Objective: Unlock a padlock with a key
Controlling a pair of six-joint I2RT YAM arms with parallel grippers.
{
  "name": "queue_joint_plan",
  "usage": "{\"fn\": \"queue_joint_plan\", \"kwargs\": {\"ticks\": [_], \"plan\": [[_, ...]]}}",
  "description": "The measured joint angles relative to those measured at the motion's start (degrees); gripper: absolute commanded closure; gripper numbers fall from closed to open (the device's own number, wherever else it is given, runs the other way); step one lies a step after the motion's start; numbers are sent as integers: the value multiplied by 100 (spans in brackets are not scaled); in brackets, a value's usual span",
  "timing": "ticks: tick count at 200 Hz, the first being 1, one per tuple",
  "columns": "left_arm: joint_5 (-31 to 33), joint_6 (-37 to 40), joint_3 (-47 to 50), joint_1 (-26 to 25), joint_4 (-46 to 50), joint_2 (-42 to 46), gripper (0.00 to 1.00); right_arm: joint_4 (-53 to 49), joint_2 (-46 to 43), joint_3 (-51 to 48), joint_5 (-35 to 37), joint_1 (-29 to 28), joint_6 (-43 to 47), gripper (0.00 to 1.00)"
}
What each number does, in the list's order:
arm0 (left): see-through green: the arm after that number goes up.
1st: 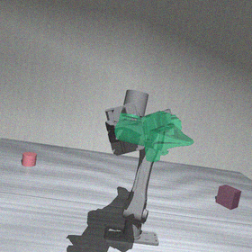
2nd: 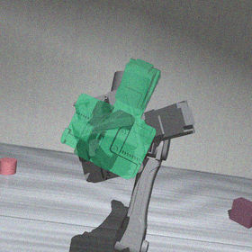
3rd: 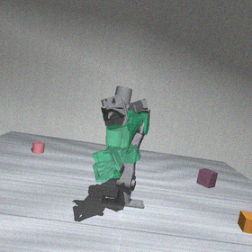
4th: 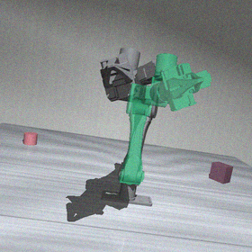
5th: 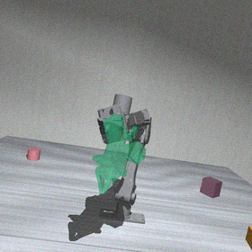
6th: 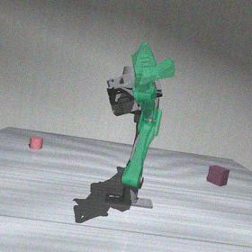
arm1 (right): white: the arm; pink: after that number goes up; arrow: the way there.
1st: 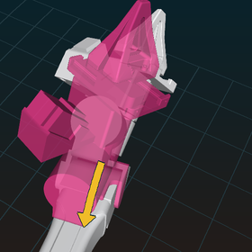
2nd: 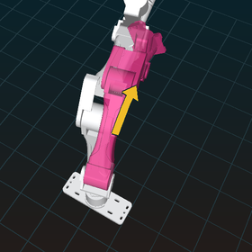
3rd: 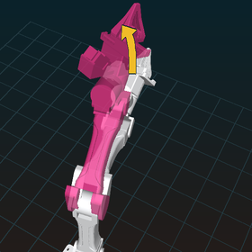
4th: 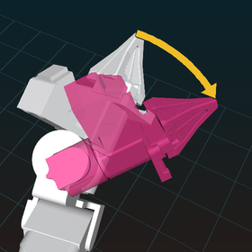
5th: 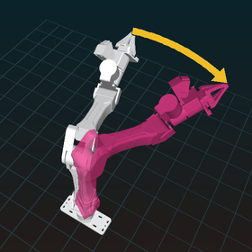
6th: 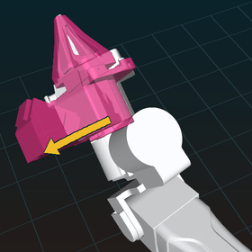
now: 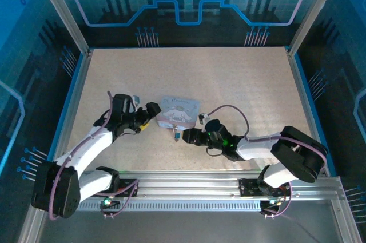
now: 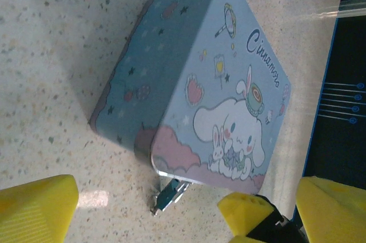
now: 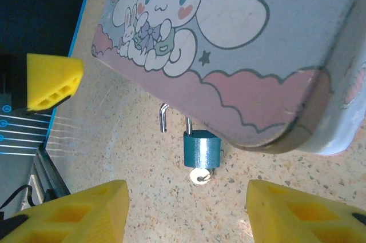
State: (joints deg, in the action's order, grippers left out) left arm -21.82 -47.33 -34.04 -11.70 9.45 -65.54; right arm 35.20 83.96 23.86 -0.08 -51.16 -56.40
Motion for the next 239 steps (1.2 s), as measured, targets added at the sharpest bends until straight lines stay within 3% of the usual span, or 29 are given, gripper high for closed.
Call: {"fn": "queue_joint_plan", "kwargs": {"ticks": [48, 106, 168, 239], "plan": [[-114, 516, -369, 72, -120, -1032, 21, -72, 92, 140, -216, 24, 111, 41], [-101, 695, -326, 72, -341, -1517, 36, -101, 192, 262, -302, 179, 280, 41], [-114, 634, 164, 72, -929, -1228, 37, -140, 398, 479, -671, 647, 769, 37], [-116, 527, 699, 55, -876, -546, 36, 131, 922, 852, -1108, 1080, 1204, 40]]}}
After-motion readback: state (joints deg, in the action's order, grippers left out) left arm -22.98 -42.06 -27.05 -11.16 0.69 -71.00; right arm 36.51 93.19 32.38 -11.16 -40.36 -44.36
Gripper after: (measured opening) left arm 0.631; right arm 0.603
